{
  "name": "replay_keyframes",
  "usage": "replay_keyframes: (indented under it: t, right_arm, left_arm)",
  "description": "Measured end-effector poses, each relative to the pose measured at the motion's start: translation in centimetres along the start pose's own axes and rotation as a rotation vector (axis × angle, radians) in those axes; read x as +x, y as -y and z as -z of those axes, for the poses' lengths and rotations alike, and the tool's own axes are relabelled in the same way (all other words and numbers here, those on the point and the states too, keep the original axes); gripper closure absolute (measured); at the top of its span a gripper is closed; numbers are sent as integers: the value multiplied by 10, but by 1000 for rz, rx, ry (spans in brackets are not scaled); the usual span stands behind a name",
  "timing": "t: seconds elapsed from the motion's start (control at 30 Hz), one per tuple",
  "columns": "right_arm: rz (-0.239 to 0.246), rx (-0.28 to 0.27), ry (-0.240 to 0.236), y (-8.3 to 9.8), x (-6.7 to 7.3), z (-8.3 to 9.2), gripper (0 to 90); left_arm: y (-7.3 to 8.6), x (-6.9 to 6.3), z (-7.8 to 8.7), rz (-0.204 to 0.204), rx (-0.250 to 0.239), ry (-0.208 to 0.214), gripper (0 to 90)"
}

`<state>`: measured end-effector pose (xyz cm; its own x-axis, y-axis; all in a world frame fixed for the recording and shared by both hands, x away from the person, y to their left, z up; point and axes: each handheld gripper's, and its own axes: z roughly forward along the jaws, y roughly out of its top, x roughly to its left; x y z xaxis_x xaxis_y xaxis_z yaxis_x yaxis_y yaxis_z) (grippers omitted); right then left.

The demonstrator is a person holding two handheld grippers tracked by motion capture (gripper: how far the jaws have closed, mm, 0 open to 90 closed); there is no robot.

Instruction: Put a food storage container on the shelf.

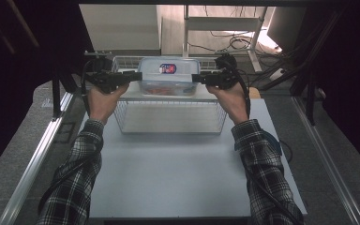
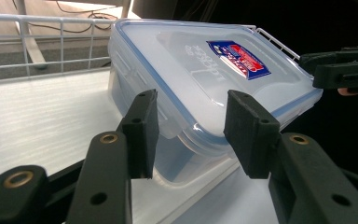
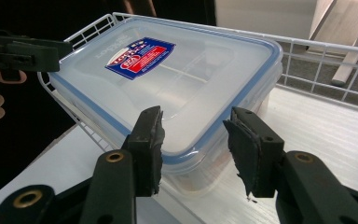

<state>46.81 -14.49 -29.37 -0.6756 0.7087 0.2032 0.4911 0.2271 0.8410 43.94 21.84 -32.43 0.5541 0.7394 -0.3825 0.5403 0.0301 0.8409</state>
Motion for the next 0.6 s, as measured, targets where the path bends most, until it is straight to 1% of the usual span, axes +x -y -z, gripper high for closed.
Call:
replay_keyframes:
  t: [0.07, 0.1, 0.4, 0.43, 0.53, 0.57, 0.6]
  right_arm:
    - [-4, -3, -6, 0, -1, 0, 538]
    - [-7, -3, -10, 1, -1, 0, 537]
    - [-9, -1, 8, 0, -2, 1, 538]
    - [-9, -1, 11, 0, -2, 1, 538]
    - [-6, 0, 19, -1, -2, 2, 529]
    - [1, -2, 27, 0, -1, 2, 517]
    - [11, -4, 39, 0, -1, 3, 500]
  left_arm:
    - [1, 0, 0, 8, -3, 3, 551]
    - [1, 0, 0, 9, -4, 9, 571]
    - [3, -6, 0, 14, -7, 1, 570]
    - [3, -7, 0, 11, -7, 0, 569]
    - [4, -11, 1, -15, -10, -5, 567]
    - [4, -12, 2, -23, -18, -3, 551]
    - [4, -13, 4, -28, -29, -7, 506]
